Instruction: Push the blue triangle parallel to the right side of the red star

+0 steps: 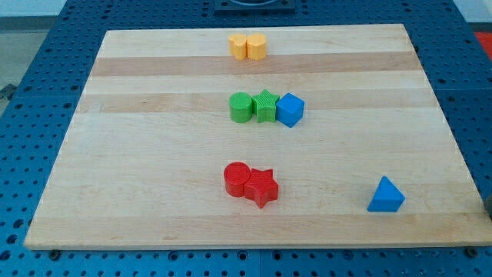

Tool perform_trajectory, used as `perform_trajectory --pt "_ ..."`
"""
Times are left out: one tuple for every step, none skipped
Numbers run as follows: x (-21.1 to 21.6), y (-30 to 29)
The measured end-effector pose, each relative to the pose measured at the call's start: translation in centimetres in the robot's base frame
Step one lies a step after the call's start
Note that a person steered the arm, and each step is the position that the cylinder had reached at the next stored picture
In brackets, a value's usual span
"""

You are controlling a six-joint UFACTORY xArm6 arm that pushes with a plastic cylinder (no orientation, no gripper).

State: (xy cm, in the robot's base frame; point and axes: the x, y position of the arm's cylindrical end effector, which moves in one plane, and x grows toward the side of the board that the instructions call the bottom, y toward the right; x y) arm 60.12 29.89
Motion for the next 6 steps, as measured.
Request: perform_trajectory --pt "1.3 -4.7" --pt "0.5 -9.9" --pt "-3.6 -10.6" --pt "-8.0 -10.3" --pt "-9.5 -10.0" --pt "-6.5 -5.9"
